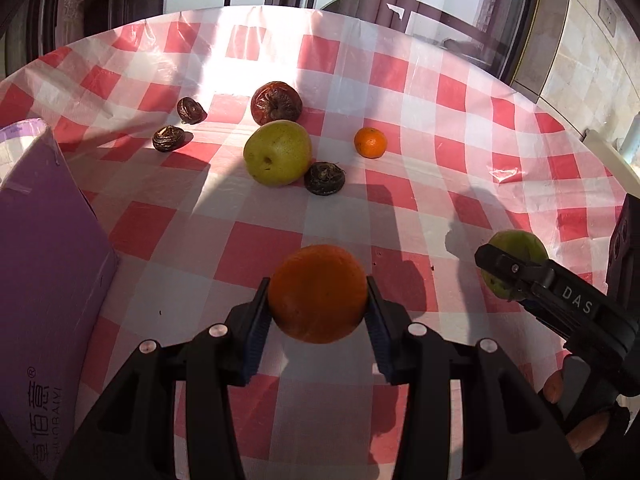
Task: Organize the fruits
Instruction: 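Carry the green fruit and the orange to the white box with both grippers, then open the right gripper over the box while the left gripper releases the orange inside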
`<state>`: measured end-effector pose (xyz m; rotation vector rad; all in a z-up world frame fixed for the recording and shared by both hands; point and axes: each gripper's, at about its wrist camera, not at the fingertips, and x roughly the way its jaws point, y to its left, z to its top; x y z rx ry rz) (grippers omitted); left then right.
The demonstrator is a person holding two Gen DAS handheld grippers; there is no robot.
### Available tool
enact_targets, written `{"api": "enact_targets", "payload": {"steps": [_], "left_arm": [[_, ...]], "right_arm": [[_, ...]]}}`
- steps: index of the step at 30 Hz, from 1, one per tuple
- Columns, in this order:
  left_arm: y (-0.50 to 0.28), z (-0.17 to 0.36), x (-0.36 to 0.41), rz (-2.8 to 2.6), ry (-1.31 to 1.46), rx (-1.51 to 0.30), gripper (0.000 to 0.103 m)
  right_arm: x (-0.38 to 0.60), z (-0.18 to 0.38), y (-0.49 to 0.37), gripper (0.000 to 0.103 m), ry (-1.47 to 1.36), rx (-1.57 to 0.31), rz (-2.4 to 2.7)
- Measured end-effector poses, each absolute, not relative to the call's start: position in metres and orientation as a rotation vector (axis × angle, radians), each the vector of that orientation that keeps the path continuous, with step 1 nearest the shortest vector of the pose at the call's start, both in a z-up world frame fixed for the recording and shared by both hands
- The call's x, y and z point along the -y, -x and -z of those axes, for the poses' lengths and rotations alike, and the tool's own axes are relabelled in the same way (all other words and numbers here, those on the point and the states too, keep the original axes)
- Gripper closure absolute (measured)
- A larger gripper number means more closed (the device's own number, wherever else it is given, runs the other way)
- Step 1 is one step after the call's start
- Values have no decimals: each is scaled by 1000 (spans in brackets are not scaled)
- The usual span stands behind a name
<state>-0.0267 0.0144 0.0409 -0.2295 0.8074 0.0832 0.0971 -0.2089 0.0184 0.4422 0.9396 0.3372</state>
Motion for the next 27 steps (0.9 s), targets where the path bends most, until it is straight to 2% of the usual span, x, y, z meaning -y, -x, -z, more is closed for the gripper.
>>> {"api": "enact_targets", "payload": {"steps": [6, 17, 21, 27], "left_arm": [[78, -89, -41, -74, 257, -710, 59], [146, -161, -126, -215, 187, -618, 58], [147, -159, -175, -298, 145, -686, 58], [134, -124, -247, -318, 122, -902, 58]], "right_arm": [[172, -44, -70, 44, -463, -929, -452], [59, -133, -23, 44, -258, -843, -739], [2, -149, -1, 44, -163, -842, -861], [-82, -147, 38, 44, 51, -878, -1010]]}}
